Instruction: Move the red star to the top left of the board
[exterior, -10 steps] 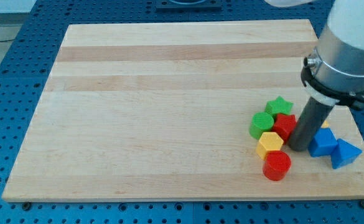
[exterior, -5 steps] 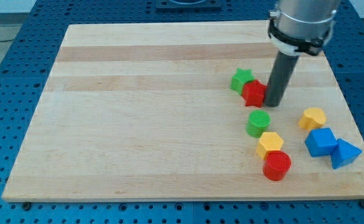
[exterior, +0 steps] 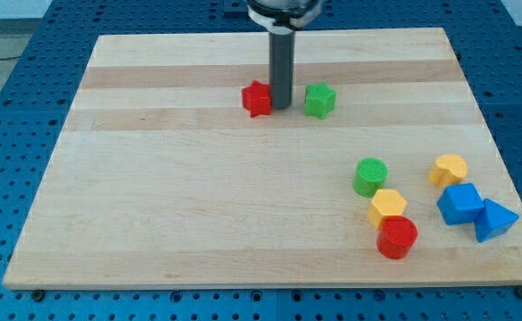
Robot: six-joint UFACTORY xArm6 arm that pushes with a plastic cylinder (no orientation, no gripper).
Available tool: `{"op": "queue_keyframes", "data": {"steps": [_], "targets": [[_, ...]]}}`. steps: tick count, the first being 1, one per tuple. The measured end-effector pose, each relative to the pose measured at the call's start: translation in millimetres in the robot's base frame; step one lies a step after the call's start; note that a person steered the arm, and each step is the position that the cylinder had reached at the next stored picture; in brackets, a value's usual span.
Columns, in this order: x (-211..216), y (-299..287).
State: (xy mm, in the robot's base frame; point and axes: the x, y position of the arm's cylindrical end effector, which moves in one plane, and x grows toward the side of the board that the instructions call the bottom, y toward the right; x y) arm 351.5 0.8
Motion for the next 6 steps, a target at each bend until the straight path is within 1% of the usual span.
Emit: {"op": "queue_keyframes", "data": {"steps": [1, 2, 3, 4, 5, 6], "targets": [[-8, -41], [16, -52], [38, -75], [35, -93], [13, -99], [-17, -81]]}}
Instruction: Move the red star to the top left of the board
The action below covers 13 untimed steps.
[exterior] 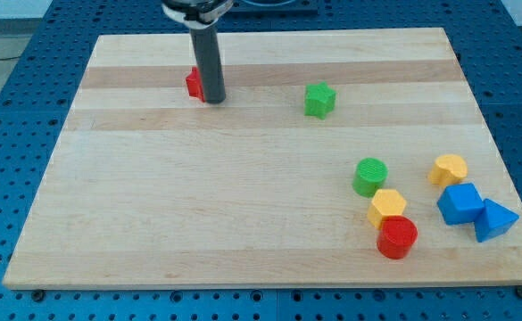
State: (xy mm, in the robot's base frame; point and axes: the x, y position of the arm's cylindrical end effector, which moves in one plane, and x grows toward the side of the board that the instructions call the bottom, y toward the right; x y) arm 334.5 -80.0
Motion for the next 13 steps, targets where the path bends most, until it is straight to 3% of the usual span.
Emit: {"op": "queue_keyframes", "data": {"steps": [1, 6, 13], "targets": [[-20, -1], [-21, -108], [-80, -153]]}}
